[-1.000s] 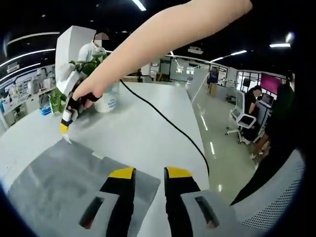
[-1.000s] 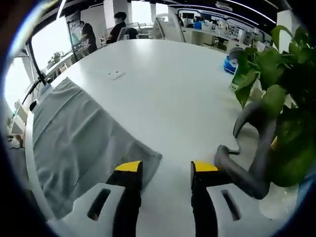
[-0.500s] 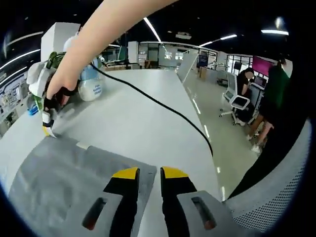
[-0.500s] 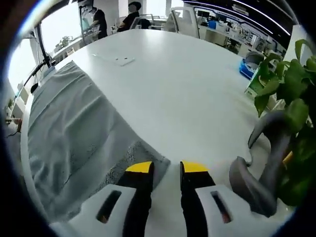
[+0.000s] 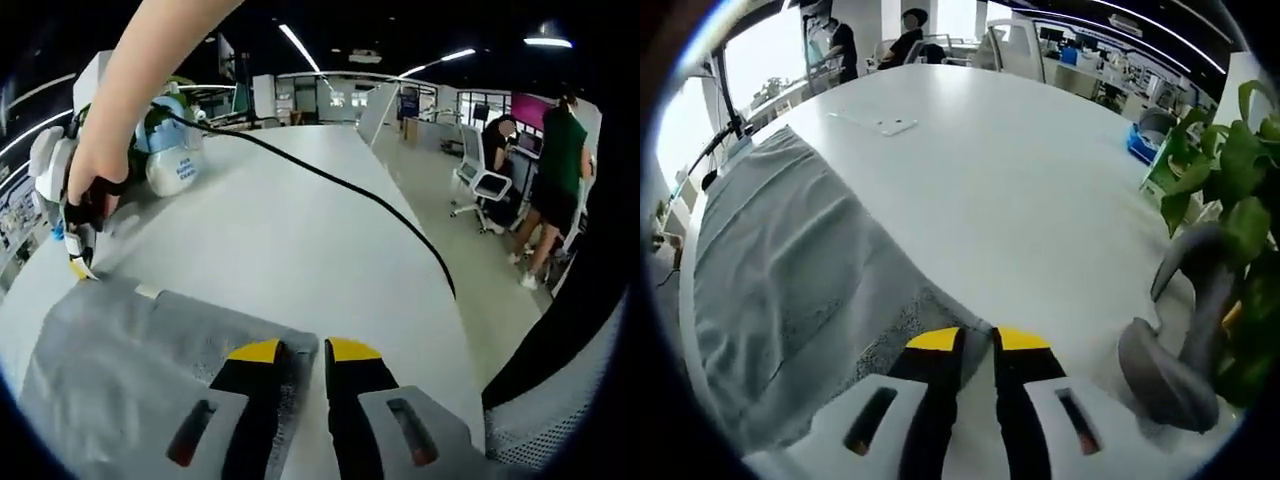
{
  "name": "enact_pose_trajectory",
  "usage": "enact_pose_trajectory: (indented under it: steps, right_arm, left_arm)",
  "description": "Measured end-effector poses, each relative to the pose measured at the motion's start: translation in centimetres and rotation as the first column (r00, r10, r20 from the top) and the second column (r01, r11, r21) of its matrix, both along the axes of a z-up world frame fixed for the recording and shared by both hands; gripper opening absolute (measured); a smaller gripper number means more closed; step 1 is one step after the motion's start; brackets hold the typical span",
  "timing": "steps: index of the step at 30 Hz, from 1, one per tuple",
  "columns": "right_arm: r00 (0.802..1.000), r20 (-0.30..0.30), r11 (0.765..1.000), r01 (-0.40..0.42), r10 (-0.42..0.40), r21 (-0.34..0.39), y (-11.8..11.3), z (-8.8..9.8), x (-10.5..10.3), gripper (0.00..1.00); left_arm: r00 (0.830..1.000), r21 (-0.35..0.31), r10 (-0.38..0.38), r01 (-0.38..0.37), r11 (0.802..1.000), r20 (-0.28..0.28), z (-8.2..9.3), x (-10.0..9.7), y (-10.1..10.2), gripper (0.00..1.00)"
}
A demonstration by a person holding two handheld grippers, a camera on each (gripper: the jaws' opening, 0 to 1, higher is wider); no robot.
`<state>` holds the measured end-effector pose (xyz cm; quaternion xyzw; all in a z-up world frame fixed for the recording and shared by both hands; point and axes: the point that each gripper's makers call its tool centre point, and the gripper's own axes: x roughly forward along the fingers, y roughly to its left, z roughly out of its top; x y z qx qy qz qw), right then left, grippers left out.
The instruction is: Fold the towel on the table until its edges align and the towel forms a compact rectangular stack.
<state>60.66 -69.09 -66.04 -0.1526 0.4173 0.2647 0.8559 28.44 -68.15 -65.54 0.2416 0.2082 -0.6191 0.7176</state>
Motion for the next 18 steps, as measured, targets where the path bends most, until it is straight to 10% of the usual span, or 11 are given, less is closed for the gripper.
enact_pose_trajectory:
  steps: [12,18]
  right_arm:
    - [1.0,0.001,0.997,0.031,-0.031,0.075,0.2,0.4,-0.1,0.05]
    - [0.998,-0.01,0.992,0.061,-0.06,0.114,0.0,0.7,-0.6,0.04]
  left_arm:
    - [0.996,-0.01,0.038,-0.039,0.999,-0.078,0.2,-0.1,0.0,0.03]
    - [0.987,-0.126,0.052,-0.072,0.989,-0.15,3.8,-0.4,-1.5,0.02]
